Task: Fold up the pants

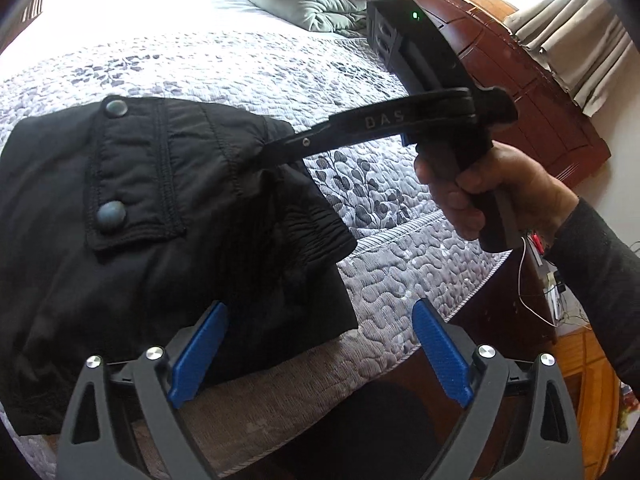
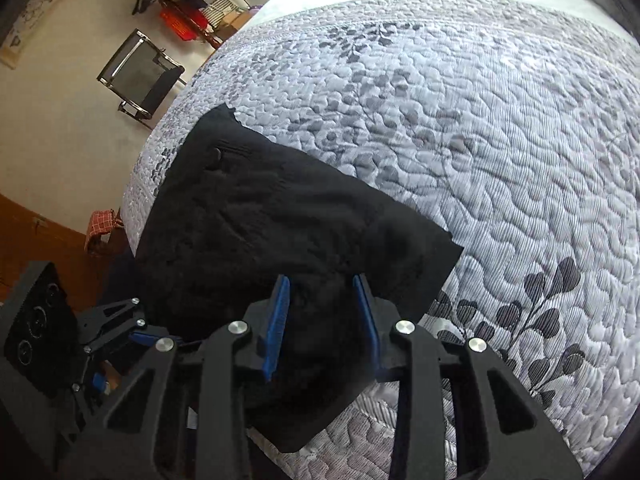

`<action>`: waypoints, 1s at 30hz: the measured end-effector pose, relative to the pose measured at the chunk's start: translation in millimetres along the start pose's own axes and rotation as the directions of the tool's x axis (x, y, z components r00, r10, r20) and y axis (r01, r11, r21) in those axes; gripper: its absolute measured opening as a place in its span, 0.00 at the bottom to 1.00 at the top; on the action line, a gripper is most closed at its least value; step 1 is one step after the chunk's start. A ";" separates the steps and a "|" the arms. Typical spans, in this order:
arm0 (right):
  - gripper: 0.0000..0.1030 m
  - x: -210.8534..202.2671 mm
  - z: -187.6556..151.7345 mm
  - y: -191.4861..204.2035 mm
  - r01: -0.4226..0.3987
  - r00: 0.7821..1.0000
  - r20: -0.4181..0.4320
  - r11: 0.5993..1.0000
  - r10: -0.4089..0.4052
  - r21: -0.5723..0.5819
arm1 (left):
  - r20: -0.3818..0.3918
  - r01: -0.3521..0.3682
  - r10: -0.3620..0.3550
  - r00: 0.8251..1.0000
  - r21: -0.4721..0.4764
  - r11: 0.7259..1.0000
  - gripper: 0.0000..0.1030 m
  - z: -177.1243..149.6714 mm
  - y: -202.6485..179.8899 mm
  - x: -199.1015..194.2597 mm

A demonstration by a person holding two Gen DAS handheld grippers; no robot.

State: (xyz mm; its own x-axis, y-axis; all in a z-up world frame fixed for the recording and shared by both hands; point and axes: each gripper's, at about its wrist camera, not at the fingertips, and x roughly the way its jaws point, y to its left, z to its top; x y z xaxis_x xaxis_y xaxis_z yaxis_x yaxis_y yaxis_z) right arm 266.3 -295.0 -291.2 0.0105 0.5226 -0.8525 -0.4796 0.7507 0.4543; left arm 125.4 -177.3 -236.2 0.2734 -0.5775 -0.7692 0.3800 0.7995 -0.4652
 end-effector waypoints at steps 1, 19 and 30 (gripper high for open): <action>0.32 0.7 -2.3 -2.2 -0.003 1.000 0.002 1.000 0.003 0.017 | -0.002 0.016 -0.016 1.000 -0.021 1.000 0.91 -2.4 3.4 -3.6; 0.39 -14.0 -85.6 68.6 0.008 0.992 0.121 0.996 -0.019 0.094 | 0.145 0.054 -0.015 0.989 -0.268 0.962 0.96 -11.1 147.1 -107.7; 0.44 -18.3 -100.9 53.5 -0.023 0.988 0.152 0.965 -0.018 0.260 | 0.102 0.146 -0.119 0.988 -0.313 0.938 0.96 -12.2 173.0 -94.7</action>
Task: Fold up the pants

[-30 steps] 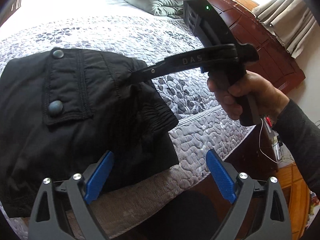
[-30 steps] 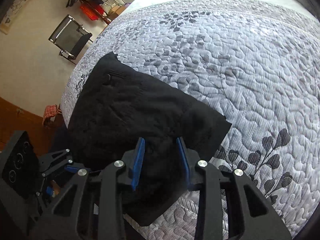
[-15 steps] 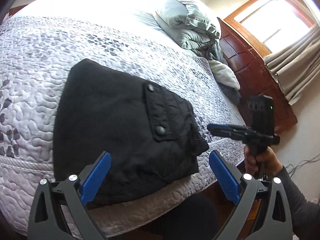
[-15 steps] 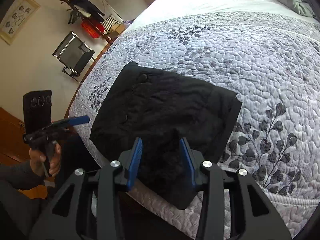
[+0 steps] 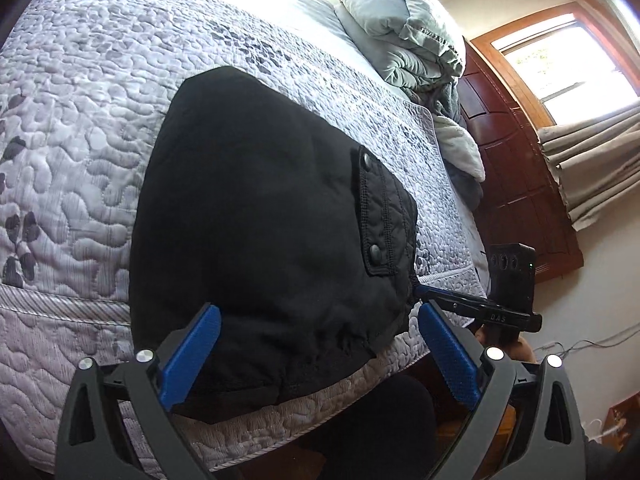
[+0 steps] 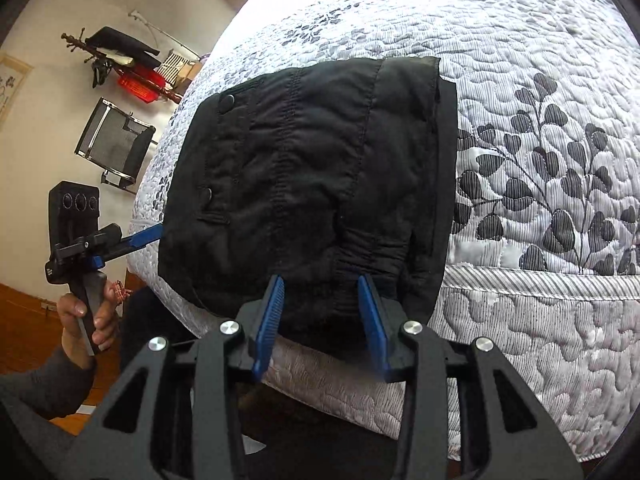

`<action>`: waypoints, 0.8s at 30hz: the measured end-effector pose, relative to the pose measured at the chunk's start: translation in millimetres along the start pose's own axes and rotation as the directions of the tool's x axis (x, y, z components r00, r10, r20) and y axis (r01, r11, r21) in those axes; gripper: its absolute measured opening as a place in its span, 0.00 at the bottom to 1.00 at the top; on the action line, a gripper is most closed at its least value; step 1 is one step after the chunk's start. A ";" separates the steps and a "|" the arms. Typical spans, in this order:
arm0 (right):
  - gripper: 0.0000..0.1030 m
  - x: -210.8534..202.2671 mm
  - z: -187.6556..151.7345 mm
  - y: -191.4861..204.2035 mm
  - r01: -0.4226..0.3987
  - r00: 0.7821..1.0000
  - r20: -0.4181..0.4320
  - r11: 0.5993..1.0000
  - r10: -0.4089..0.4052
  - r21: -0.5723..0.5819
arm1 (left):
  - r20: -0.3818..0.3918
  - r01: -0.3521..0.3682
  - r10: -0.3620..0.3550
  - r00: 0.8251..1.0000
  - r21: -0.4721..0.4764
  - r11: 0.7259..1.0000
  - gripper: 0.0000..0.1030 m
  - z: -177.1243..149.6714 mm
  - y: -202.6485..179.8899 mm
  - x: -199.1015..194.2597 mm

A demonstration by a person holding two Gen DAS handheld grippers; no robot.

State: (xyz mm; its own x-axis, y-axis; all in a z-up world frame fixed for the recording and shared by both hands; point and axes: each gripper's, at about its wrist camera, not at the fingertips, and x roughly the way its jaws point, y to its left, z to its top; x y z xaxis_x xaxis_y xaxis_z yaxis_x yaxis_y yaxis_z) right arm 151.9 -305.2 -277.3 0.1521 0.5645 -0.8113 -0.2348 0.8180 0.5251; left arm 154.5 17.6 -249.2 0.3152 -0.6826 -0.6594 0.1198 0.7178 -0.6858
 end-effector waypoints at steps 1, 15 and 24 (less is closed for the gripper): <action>0.55 -8.9 4.3 3.4 0.012 1.000 0.029 1.000 -0.012 -0.010 | 0.009 -0.002 0.002 1.000 0.006 1.000 0.96 3.1 1.6 -5.6; 0.59 41.2 85.5 -40.6 0.012 0.999 0.051 0.988 -0.020 0.152 | -0.071 0.021 -0.032 0.997 -0.151 0.988 0.96 54.6 73.1 -1.2; 0.91 5.5 66.8 -66.4 -0.126 0.992 0.019 0.964 0.125 0.235 | -0.202 0.104 -0.137 0.970 -0.167 0.980 0.96 81.4 103.7 14.0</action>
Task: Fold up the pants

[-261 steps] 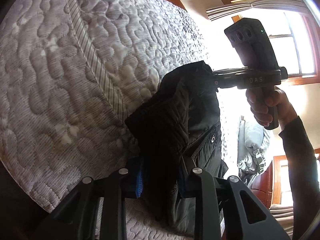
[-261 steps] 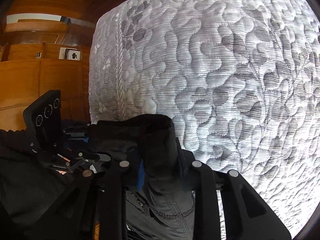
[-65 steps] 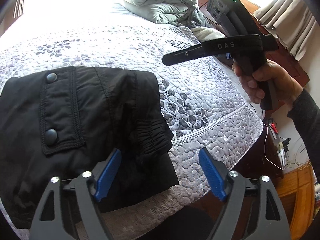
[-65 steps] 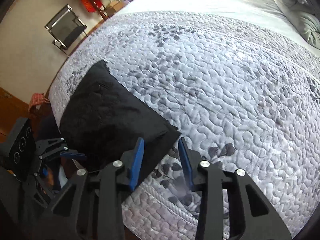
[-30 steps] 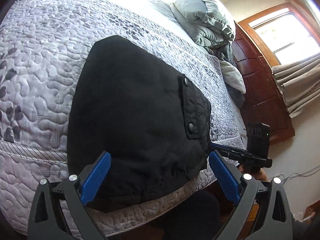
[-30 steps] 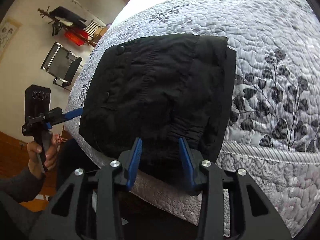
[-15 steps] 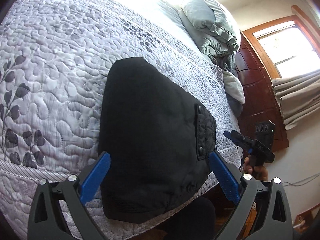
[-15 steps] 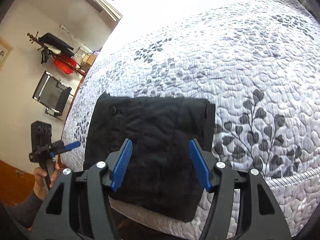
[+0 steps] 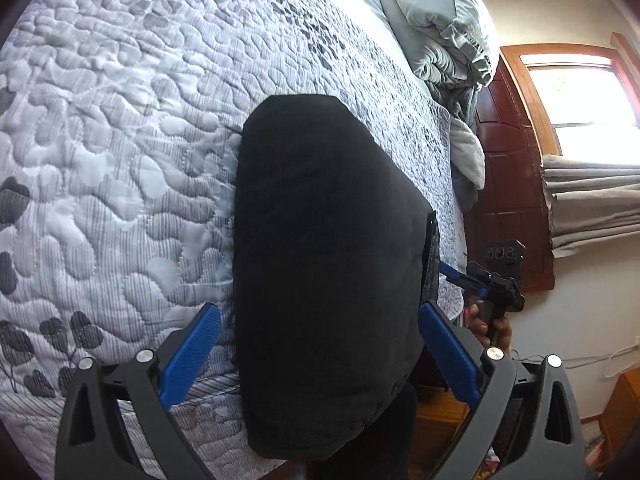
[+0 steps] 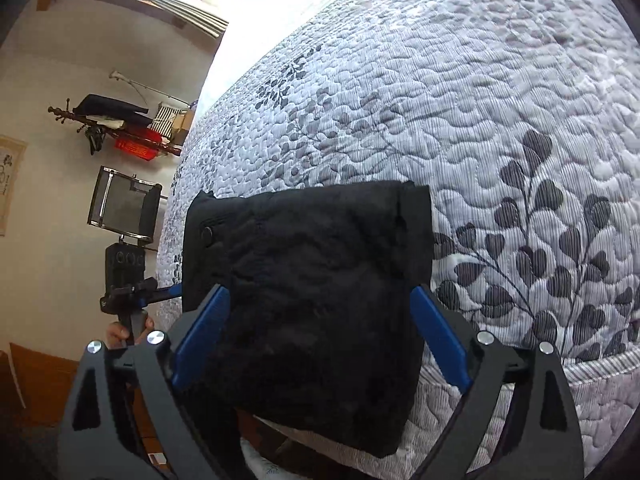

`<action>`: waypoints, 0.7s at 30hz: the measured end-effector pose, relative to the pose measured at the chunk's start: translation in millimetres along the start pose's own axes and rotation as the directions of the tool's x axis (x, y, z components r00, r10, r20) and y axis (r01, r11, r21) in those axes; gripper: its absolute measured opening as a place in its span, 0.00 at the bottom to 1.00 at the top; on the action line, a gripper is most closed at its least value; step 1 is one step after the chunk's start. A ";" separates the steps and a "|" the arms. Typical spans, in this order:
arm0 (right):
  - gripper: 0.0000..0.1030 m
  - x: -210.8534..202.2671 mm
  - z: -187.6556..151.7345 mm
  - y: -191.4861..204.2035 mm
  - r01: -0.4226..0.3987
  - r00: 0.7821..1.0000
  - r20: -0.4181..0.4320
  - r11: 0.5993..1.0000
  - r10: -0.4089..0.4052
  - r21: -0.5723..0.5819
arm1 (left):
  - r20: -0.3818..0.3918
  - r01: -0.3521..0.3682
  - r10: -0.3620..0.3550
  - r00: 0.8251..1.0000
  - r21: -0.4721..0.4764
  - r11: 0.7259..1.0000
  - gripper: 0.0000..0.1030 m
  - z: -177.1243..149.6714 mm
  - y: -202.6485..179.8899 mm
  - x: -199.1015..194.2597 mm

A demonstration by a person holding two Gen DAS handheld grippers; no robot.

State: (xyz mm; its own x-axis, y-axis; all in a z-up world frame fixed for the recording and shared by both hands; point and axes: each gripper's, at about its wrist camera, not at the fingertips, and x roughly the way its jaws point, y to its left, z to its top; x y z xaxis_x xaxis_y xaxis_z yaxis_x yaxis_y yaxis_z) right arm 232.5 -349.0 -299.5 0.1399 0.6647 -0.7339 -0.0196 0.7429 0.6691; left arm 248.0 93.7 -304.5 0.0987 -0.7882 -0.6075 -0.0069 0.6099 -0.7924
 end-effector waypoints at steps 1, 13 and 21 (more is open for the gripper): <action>0.93 -0.8 -2.5 -8.5 -0.022 0.999 -0.025 0.999 0.023 0.030 | -0.033 0.022 -0.022 0.999 0.003 1.000 0.96 3.4 1.5 4.6; 0.93 20.3 -36.1 -63.5 -0.194 0.971 -0.113 0.970 0.212 0.149 | -0.170 0.115 -0.113 0.979 0.002 0.993 0.96 15.5 17.8 38.2; 0.95 43.8 -32.5 -58.9 -0.256 0.955 -0.117 0.956 0.273 0.147 | -0.161 0.105 -0.105 0.981 -0.007 0.994 0.96 17.0 12.2 49.1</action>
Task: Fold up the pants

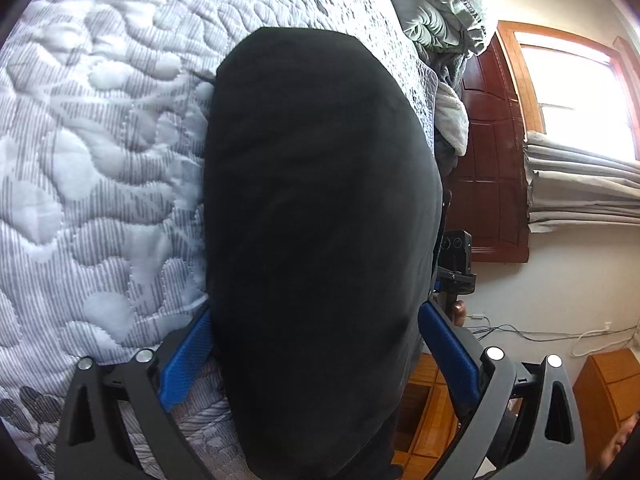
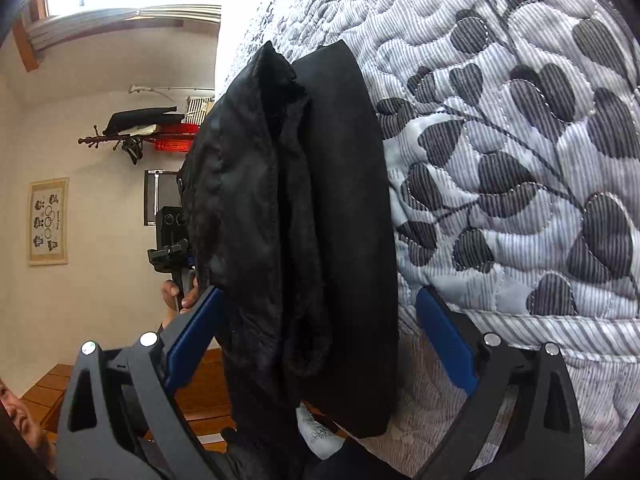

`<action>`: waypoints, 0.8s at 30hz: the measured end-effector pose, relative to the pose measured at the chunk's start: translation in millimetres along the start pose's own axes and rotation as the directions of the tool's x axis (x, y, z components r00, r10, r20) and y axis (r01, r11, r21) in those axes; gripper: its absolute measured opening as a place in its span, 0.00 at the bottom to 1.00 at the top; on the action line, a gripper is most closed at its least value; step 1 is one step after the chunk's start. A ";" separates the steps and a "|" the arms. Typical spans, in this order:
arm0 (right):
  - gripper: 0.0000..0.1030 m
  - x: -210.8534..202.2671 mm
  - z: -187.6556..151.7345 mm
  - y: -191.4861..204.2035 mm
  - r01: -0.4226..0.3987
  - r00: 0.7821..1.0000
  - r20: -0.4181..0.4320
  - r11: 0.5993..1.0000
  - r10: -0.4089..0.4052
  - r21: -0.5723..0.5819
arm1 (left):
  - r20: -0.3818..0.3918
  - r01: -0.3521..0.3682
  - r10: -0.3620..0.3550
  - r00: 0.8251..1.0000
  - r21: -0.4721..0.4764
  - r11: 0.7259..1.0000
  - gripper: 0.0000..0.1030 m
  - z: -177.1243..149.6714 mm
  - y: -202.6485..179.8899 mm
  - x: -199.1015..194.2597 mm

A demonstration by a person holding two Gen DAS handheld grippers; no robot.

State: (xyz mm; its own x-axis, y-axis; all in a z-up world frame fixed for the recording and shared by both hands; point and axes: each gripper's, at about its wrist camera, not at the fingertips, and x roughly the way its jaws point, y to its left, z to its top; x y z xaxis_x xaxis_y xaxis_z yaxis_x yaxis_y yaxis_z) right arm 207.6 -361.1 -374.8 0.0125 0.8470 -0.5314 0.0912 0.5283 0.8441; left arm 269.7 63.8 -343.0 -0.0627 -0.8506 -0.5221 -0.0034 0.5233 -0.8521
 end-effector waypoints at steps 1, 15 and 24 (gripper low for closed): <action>0.96 1.9 0.9 1.2 -0.004 1.000 -0.002 1.000 0.004 -0.004 | -0.001 -0.011 0.011 1.000 0.012 1.000 0.96 -0.6 -5.8 2.6; 0.75 28.6 14.3 14.8 -0.005 1.000 -0.001 0.998 0.005 -0.067 | 0.037 -0.073 0.072 0.997 0.024 0.997 0.80 -7.3 -7.6 8.0; 0.49 25.9 13.5 28.4 0.008 1.000 0.022 0.993 -0.006 -0.116 | 0.103 -0.067 0.064 0.993 0.029 0.997 0.46 -15.9 -7.2 -3.6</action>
State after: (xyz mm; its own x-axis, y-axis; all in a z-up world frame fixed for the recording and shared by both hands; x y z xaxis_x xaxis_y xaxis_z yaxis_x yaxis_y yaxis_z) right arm 224.0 -324.9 -365.6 0.0336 0.8423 -0.5379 -0.0247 0.5387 0.8421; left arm 254.1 63.9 -334.5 0.0401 -0.8161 -0.5765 0.0295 0.5777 -0.8157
